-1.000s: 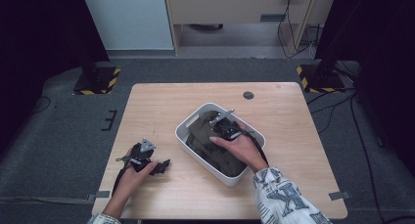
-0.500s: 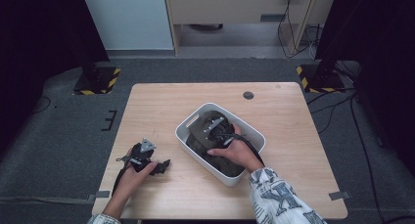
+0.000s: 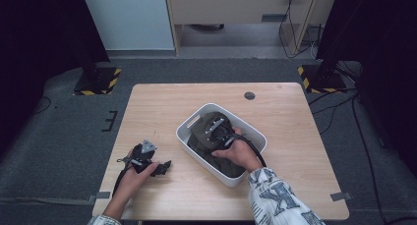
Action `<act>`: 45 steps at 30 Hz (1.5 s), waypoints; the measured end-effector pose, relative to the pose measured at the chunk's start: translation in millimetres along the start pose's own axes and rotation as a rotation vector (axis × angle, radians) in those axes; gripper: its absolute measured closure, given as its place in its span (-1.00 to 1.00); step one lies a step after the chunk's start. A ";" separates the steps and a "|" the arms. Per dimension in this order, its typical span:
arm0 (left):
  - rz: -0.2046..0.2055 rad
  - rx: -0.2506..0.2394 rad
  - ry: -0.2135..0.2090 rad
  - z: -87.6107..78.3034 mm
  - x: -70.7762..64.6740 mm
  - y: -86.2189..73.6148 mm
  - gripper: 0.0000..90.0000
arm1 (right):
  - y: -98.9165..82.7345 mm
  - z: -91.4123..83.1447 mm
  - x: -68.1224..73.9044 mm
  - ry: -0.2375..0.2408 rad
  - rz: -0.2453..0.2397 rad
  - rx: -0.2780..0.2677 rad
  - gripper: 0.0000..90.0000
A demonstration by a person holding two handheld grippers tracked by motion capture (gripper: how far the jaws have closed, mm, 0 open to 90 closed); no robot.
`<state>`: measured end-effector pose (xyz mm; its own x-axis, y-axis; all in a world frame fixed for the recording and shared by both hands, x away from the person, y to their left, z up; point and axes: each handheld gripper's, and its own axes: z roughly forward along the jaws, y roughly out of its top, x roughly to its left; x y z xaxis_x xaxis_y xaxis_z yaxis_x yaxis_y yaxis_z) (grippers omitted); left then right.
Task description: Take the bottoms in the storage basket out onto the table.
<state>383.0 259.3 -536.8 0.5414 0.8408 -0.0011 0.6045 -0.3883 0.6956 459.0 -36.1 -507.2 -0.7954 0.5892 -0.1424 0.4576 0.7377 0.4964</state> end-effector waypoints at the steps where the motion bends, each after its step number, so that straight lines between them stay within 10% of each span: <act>1: 0.000 0.000 0.000 0.0 0.0 0.0 -1.00 | -1.0 -1.9 -2.4 -0.007 -0.003 -0.003 -0.28; 10: 0.002 -0.001 -0.003 0.2 0.1 0.1 -1.00 | -1.8 -17.0 -13.9 0.011 0.021 -0.069 0.59; 45: 0.003 0.000 -0.004 0.2 0.1 0.3 -1.00 | 11.9 -89.0 -28.7 0.090 0.068 -0.304 0.69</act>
<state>383.4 259.2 -536.8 0.5458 0.8379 -0.0016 0.6027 -0.3912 0.6955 452.0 -73.5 -421.0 -0.8050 0.5925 -0.0309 0.3819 0.5573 0.7372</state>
